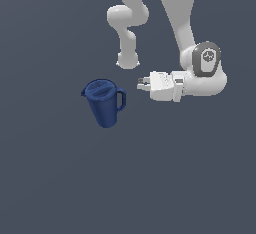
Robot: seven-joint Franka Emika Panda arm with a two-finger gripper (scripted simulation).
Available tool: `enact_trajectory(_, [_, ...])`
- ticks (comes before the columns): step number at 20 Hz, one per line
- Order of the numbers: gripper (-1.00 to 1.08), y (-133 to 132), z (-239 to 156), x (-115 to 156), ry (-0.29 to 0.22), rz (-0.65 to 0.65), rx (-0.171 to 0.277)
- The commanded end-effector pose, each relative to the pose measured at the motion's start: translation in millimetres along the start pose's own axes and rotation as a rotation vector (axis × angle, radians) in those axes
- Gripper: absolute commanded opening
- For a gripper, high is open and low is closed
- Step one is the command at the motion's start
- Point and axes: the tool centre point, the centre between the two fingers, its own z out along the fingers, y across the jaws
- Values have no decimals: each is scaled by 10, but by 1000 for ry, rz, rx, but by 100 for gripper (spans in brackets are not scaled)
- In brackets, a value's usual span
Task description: Pick up the object and move it to a goal position.
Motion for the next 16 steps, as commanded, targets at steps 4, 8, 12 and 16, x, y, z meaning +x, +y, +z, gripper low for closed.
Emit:
enact_trajectory(4, [28,-145,195,358,-71,-118,8])
enact_trajectory(8, [28,-228,294,528,-100,-176,14])
enact_trajectory(12, [28,-282,355,629,-117,-211,18])
enact_trajectory(16, [28,-300,376,662,-122,-223,21])
